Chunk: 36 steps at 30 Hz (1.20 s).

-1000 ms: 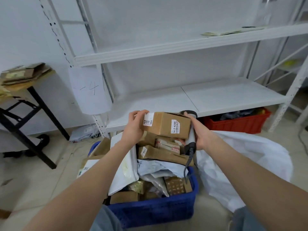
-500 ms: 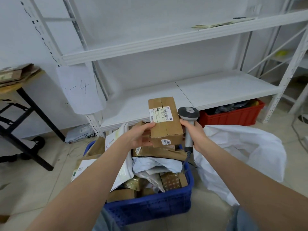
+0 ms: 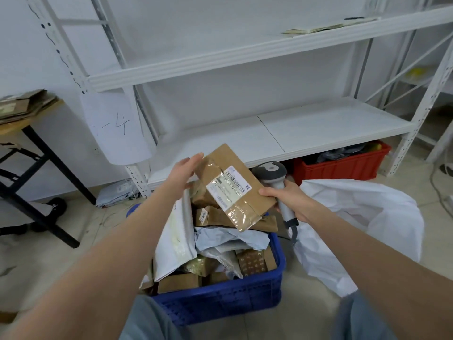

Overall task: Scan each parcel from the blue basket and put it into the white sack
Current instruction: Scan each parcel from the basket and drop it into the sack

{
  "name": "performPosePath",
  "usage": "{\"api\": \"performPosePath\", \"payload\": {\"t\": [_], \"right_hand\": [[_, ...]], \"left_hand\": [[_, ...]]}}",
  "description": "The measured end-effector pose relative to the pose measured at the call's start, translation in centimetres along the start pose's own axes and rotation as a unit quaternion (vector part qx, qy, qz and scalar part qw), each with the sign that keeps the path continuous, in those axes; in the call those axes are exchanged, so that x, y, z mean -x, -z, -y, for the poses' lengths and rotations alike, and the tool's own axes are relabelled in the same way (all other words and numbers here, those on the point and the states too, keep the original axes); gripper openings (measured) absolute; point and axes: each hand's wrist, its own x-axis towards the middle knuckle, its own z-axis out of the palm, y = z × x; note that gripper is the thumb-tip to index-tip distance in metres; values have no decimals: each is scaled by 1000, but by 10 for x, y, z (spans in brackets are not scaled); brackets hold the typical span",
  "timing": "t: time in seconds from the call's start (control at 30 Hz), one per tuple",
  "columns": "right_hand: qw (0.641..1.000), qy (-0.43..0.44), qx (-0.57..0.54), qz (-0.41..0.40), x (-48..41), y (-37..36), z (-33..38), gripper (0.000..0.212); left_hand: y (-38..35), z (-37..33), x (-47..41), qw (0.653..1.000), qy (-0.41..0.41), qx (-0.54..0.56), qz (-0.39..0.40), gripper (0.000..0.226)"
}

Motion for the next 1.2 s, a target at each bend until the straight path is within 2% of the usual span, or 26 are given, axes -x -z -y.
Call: {"api": "performPosePath", "payload": {"t": [0.07, 0.1, 0.23, 0.37, 0.47, 0.53, 0.67, 0.83, 0.93, 1.2], "right_hand": [[1000, -6, 22, 19, -1, -6, 1, 36], [999, -5, 25, 20, -1, -9, 2, 34], [999, -2, 32, 6, -2, -18, 4, 38], [1000, 4, 6, -16, -2, -20, 4, 45], [991, 45, -30, -120, -3, -25, 8, 38], [984, 54, -54, -159, -3, -28, 9, 38], [988, 30, -49, -145, 11, -41, 7, 21], [991, 36, -33, -121, 36, -68, -2, 13], [993, 43, -17, -113, 48, -75, -7, 13], [992, 46, 19, -115, 61, -78, -13, 13]], "left_hand": [[15, -4, -3, 995, 16, -90, 25, 37], [22, -3, -3, 990, 32, -126, 50, 31], [43, 11, -2, 975, 88, -176, 106, 38], [55, 21, -1, 979, 98, -131, 118, 45], [53, 22, 1, 991, 69, -79, 83, 34], [49, 23, -1, 997, 46, -41, 52, 29], [36, 31, -1, 999, 35, 35, 22, 44], [16, 42, 3, 993, 25, 111, 8, 43], [12, 46, 4, 994, 21, 111, 7, 43], [5, 49, 4, 996, 6, 92, 9, 26]]}}
